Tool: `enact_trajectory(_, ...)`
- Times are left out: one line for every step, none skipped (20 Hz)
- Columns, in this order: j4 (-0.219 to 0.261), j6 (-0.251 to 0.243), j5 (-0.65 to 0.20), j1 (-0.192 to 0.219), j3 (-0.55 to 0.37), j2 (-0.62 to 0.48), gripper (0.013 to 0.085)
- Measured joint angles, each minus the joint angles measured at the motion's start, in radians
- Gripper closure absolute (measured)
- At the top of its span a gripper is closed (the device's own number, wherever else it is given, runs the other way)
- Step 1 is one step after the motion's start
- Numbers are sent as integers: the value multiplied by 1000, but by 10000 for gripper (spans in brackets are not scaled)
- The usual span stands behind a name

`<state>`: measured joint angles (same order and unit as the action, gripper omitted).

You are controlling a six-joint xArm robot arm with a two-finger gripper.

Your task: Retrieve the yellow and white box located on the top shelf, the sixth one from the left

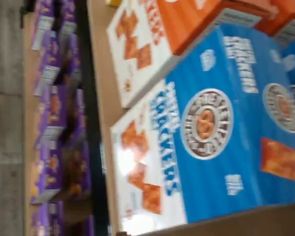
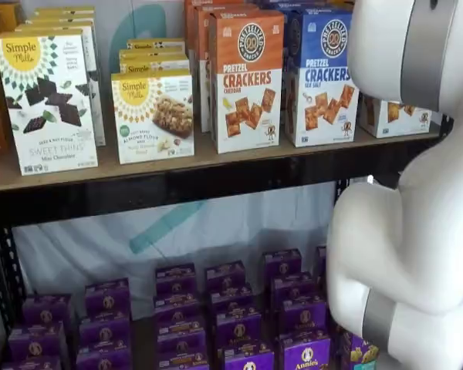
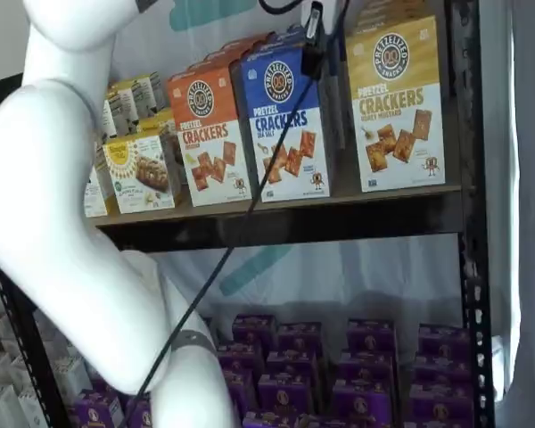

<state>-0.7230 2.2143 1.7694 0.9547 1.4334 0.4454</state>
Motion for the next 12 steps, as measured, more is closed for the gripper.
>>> enact_trajectory(-10,2,-26,-3,-8,4,130)
enact_trajectory(-18,5,-53,-7,-18,10,130)
enact_trajectory(-22,9,-81,-13,-27,14,130)
enact_trajectory(-21,15,-108,-21,-33,17,130)
enact_trajectory(-13,24,-145,-34,-40,17,130)
enact_trajectory(3,33,-174,-48,-39,13,130)
enact_trajectory(18,41,-195,-59,-38,8,130)
enact_trajectory(34,48,-216,-70,-36,2,130)
enact_trajectory(51,55,-236,-81,-31,-7,130)
enact_trajectory(63,58,-246,-89,-26,-15,130)
enact_trajectory(78,60,-254,-97,-16,-25,130)
enact_trajectory(88,61,-260,-103,-10,-33,130)
